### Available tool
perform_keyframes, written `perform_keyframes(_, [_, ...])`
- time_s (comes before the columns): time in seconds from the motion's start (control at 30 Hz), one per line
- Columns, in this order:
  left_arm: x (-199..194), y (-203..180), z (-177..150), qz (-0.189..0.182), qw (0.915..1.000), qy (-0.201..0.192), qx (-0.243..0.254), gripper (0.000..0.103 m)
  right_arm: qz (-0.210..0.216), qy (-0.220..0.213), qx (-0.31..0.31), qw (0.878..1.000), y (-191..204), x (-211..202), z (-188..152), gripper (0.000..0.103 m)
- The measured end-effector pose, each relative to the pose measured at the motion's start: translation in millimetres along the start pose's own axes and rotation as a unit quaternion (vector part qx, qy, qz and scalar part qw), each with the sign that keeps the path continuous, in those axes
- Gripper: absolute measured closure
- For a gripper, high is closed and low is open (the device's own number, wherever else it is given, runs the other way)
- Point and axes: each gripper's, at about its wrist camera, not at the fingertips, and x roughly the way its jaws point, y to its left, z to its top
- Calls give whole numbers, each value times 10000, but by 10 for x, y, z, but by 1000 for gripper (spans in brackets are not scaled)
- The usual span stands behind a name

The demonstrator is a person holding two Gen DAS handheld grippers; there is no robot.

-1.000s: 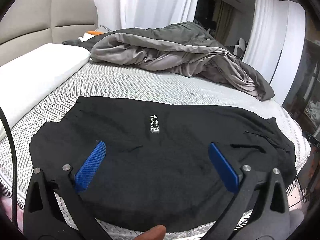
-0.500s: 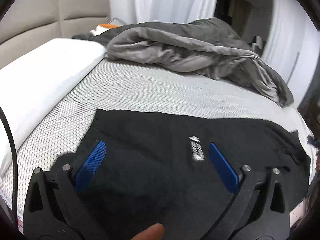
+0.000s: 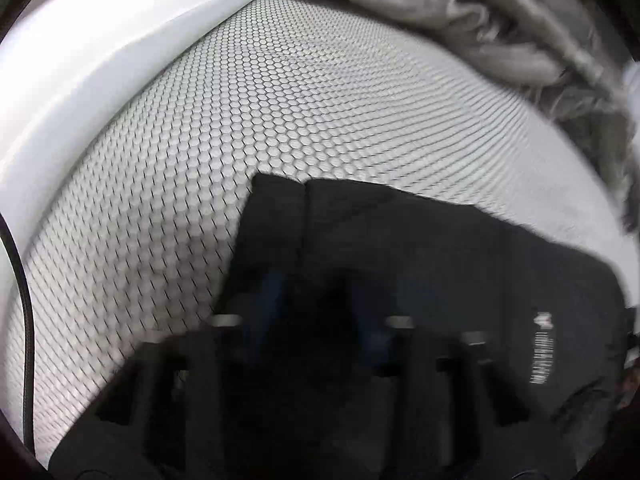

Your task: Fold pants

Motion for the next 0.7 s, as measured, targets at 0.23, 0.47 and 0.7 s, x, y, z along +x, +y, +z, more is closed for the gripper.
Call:
perform_keyframes(0.23, [159,22,372,154,9982,-524,-237,103,-532,-572,115,9969,-88,-152,420,96])
perform_keyframes(0.47, [-134,208,341,55,9947,-911,-469,100,-885,-822,302,9922,-178,-598,162,45])
perform_keyframes(0.7, [-1069,37,-380,-316,9858,-1648,-22,27,-591,-1472,514,9860,-113,-1677,-1038,15])
